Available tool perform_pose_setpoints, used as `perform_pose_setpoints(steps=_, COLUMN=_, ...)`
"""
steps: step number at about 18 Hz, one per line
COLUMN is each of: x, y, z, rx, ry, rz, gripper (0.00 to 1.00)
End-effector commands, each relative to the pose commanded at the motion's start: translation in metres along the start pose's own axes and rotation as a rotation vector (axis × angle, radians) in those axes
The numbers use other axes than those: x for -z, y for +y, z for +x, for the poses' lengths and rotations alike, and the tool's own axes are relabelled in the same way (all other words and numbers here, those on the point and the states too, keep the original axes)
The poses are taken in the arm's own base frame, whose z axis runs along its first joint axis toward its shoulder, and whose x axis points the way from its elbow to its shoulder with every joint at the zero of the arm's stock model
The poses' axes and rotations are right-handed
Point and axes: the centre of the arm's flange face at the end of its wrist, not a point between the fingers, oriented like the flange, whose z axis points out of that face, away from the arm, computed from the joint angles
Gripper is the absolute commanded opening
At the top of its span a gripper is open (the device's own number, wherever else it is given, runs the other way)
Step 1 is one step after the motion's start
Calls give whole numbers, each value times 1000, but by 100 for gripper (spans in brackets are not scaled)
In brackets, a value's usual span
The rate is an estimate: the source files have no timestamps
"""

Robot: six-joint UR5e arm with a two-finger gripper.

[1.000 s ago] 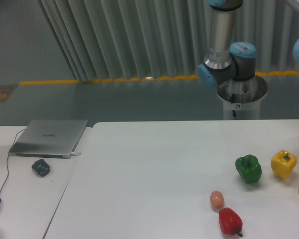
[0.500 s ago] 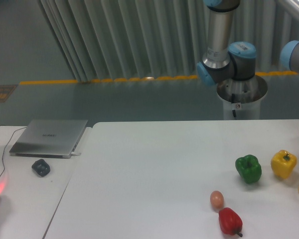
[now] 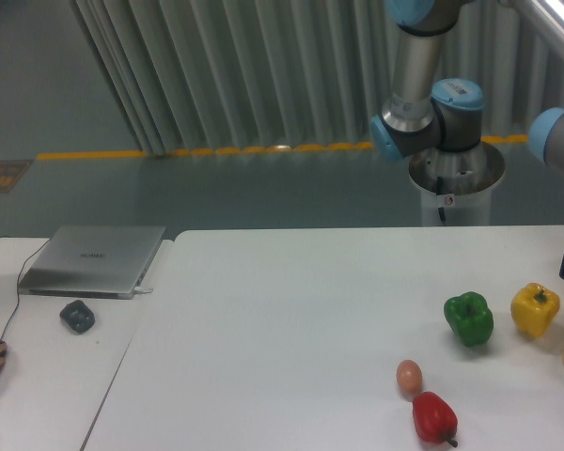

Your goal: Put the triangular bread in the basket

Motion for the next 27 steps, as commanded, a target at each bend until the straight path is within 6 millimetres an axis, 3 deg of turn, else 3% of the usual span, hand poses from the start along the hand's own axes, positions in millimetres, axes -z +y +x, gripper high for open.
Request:
perform_pose_setpoints(steps=8, x=-21, y=2, z=-15, rx=5, ry=-32, rz=-6, gripper=100)
perform_pose_setpoints(steps=14, x=-51, y=7, z=-20, rx=4, ry=1, rz=-66, gripper=100)
perform_pose_setpoints(steps=20, x=-62, y=3, z=-17, rx=-1, ry=23, rz=-71, gripper=100)
perform_pose_setpoints(steps=23, x=-65, y=3, z=-17, rx=0, ry=30, rz=-73, gripper=89)
perform_pose_setpoints(steps=25, x=-66, y=3, z=-17, rx=-2, ry=31, rz=-81, gripper=70)
perform_pose_setpoints(steps=27, x=-68, y=3, z=-16, rx=-12, ry=24, rz=-132, gripper=44)
